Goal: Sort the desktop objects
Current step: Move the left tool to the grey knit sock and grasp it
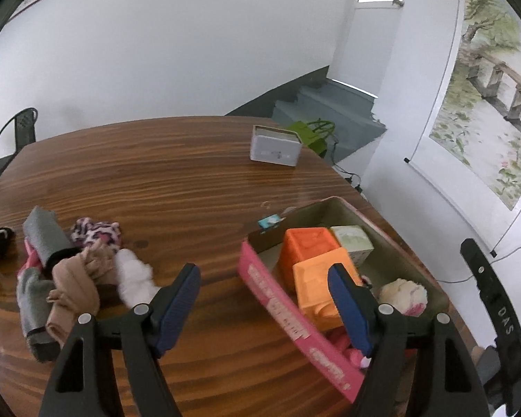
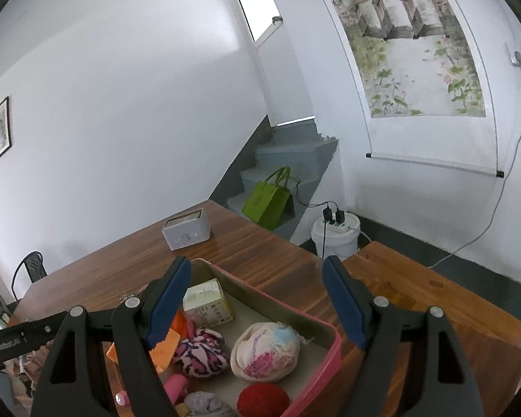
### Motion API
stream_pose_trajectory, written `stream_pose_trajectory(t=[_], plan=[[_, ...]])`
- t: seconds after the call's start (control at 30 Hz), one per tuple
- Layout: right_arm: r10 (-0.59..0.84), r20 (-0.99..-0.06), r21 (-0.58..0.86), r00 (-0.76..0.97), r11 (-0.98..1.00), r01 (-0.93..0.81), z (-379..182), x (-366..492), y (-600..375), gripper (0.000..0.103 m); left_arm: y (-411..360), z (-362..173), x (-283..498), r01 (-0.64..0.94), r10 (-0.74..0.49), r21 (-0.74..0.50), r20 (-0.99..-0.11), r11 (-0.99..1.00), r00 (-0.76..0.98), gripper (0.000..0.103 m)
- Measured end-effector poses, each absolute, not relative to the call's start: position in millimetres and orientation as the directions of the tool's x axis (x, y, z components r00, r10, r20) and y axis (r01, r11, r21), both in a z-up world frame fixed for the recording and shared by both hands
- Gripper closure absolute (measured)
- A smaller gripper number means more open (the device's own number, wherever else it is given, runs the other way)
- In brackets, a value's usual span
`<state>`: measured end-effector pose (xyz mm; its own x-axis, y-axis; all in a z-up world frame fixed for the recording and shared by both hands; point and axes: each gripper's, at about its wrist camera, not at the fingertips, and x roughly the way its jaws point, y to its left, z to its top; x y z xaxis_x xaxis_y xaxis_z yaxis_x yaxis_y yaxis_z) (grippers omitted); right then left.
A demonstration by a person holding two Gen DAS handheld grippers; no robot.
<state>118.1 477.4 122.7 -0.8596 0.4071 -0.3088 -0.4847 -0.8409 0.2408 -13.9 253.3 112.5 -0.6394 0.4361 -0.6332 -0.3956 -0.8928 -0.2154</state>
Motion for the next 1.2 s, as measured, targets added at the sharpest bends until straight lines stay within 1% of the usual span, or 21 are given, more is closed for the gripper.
stream_pose_trajectory(t=[0.23, 0.63, 0.83, 0.97, 1.2], plan=[[0.432, -0.276, 0.181, -0.858, -0.854, -0.488, 123.6, 116.8, 464.5, 0.022, 208.7, 102.8, -11.1, -0.304, 0.369, -0.215, -0.642, -0.928, -0.672, 0.026], [0.464, -0.273, 0.103, -0.843, -0.857, -0.505, 121.0, 109.5, 450.9, 0.021, 109.3, 83.2, -19.5, -0.084, 0.227, -0.241, -0.666, -0.967, -0.711, 0.026], [0.492, -0.253, 0.068, -0.833, -0.85, -0.522, 121.0, 109.4, 444.9, 0.021, 60.2, 72.7, -24.8, 0.029, 0.157, -0.254, -0.679, -0.967, -0.717, 0.026], [0.495, -0.242, 0.036, -0.835, -0.855, -0.517, 120.9, 107.8, 437.8, 0.017, 50.0, 61.7, -34.3, 0.068, 0.145, -0.267, -0.698, -0.961, -0.701, 0.026], [0.476, -0.247, 0.029, -0.844, -0.867, -0.498, 120.2, 107.0, 434.7, 0.017, 46.5, 36.3, -52.2, 0.091, 0.171, -0.291, -0.757, -0.953, -0.631, 0.026]])
